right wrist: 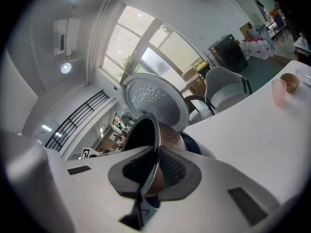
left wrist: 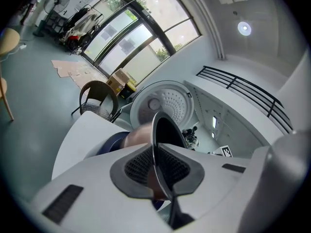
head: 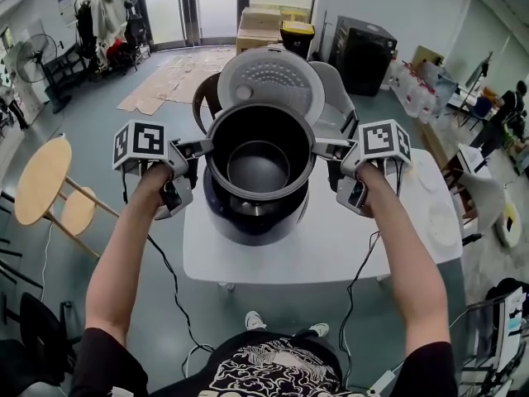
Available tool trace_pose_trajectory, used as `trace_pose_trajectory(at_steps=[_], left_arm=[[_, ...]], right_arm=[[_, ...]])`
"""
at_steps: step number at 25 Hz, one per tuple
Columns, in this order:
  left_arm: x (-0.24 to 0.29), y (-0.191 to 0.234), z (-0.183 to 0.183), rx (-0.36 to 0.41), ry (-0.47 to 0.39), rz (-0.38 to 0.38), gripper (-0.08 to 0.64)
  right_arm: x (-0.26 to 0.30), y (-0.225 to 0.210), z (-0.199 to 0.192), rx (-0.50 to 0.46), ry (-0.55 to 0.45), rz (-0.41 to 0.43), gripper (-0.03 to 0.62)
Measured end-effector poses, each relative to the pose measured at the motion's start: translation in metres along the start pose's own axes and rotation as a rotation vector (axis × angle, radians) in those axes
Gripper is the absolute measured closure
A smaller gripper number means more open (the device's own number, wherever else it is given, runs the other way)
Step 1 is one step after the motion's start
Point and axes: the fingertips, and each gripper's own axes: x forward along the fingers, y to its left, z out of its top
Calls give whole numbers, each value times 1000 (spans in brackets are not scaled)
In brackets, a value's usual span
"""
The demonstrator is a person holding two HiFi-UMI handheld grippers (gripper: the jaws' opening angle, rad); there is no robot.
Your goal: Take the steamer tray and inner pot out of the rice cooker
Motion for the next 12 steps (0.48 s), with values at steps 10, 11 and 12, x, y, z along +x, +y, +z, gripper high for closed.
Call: trace_pose_trajectory(at_steps=[10,11,12], left_arm=[[2,-85,-10,65,-36,-89,523],[0,-89,-10,71,-33,-99,522],[-1,-92,-8,77,-29,-109,523]], right_arm=[[-88,18,22,-63,-114,37,549],[-93,20,22,-66,-124,35,549],[-95,23,22,-67,-136,34,549]])
